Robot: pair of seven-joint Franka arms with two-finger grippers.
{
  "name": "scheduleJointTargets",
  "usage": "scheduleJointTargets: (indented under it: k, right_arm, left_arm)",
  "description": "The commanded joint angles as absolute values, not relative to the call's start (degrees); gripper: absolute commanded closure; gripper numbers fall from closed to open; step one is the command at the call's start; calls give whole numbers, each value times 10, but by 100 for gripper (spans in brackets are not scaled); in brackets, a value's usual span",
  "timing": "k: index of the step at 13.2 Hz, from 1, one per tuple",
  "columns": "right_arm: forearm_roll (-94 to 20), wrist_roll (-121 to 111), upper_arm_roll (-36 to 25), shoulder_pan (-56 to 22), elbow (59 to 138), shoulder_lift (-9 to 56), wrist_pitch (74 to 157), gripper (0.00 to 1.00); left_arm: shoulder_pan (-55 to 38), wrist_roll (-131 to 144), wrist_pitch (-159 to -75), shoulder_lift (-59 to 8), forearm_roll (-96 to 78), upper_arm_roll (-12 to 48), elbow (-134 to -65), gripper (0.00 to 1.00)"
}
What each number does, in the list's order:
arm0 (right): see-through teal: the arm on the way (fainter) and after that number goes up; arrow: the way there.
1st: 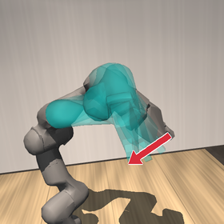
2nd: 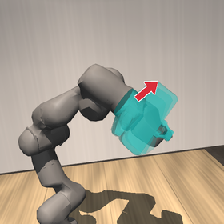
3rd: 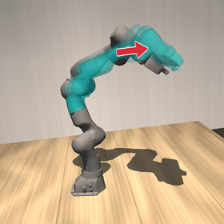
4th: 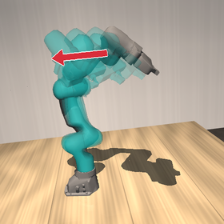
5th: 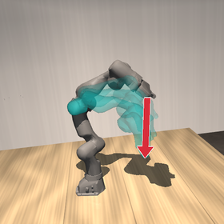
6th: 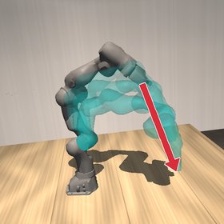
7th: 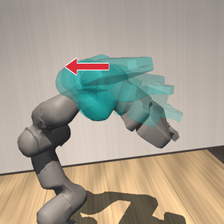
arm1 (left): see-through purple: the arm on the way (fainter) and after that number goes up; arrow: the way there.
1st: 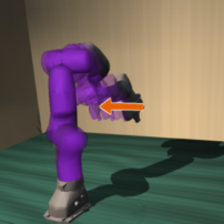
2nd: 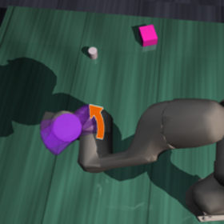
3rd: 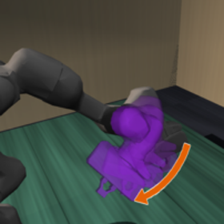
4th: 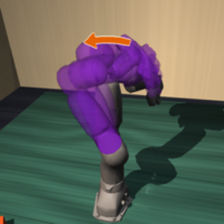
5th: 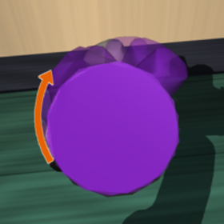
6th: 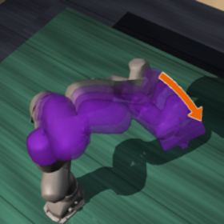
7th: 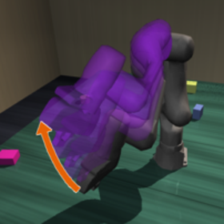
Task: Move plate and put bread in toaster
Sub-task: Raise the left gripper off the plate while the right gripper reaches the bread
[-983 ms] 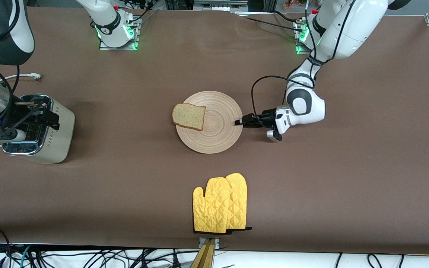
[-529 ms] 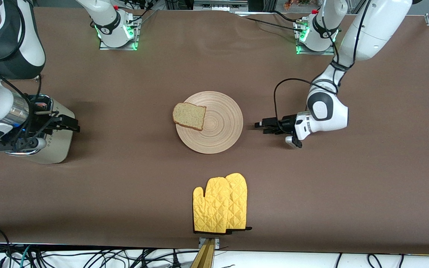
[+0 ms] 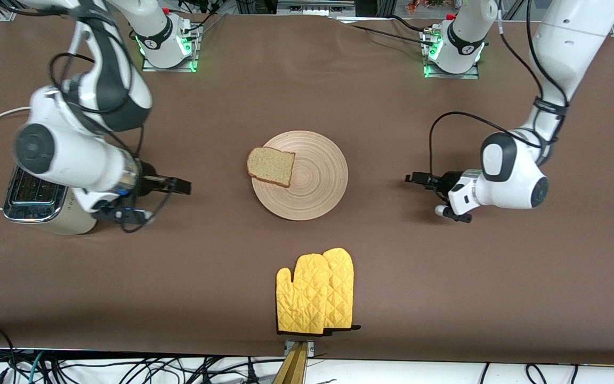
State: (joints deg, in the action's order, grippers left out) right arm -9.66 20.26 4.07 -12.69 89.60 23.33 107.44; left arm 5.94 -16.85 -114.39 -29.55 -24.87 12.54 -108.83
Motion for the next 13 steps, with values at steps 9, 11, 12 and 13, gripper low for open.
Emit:
scheduleJointTargets:
  k: [9,11,12,13]
  right_arm:
    - [-213,221,54,-195,1078,257,1295,0]
    - [-214,221,64,-196,1085,264,1295,0]
    - [-214,221,72,-196,1086,269,1295,0]
    - [-214,221,74,-196,1089,274,1296,0]
  left_arm:
    - [-25,53,-952,-109,51,38,-912,0]
    - [-23,49,-958,-56,50,36,-943,0]
    - [-14,49,-1013,-38,47,37,-980,0]
    - [-11,52,-1046,-16,38,37,-1003,0]
